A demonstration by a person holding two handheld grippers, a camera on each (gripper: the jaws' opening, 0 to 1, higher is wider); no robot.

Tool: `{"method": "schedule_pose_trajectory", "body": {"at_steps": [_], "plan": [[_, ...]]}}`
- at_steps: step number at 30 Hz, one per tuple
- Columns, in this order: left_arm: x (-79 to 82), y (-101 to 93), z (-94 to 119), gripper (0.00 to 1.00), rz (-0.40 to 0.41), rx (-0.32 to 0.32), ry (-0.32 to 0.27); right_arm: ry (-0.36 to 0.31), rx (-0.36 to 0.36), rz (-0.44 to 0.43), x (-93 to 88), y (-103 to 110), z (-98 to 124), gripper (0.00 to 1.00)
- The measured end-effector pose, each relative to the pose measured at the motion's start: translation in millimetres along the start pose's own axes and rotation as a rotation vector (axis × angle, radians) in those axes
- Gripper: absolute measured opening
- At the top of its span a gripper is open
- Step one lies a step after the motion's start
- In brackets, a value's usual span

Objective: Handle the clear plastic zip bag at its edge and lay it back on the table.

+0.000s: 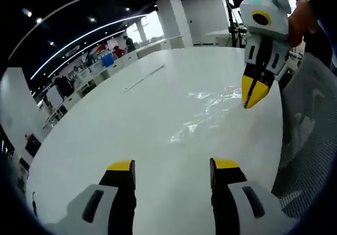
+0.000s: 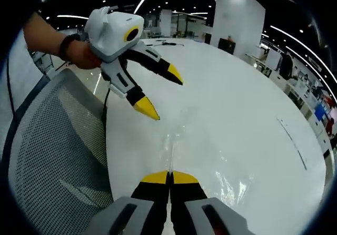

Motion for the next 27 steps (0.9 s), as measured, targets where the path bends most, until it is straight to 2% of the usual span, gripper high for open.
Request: {"method": "schedule_pose_trajectory", "body": {"at_steps": [5, 7, 10, 12, 16, 21, 27], "plan": [[2.0, 3.0, -12, 0.49, -0.084, -0.014, 0.01, 0.005, 0.012, 0.016, 3.9, 0, 2, 0.0], [1.5, 5.2, -17, 0.46, -0.153, -0.016, 0.024, 0.005, 0.012, 0.018, 4.0, 0, 2, 0.0], [-0.9, 6.9, -22, 0.36, -0.242, -0.019, 0.063, 0.0, 0.013, 0.014, 5.4, 0, 3, 0.0], [-1.4, 7.2, -25, 0.31, -0.255, -0.018, 0.059, -0.008, 0.012, 0.011, 7.7, 0, 5, 0.0], [-2.4, 9.4, -28, 0.29, -0.291, -0.01, 0.068, -0.007, 0.012, 0.016, 8.3, -1, 5, 0.0], [2.0, 7.0, -28, 0.26, -0.414, -0.006, 0.078, -0.005, 0.031, 0.032, 6.1, 3, 5, 0.0], [4.7, 2.2, -30, 0.18, -0.501, -0.028, 0.089, -0.004, 0.039, 0.029, 7.8, 7, 8, 0.0]]}}
Point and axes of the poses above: the point that each gripper's makers call its tool centre point, and the gripper's own axes: z roughly backward along the fingers, y roughly to its left, x roughly out of its top, the point moved 8 cm from there along z, roughly backward along the fingers, and after that the axes turned 7 degrees about -x, right-handed, at the moved point
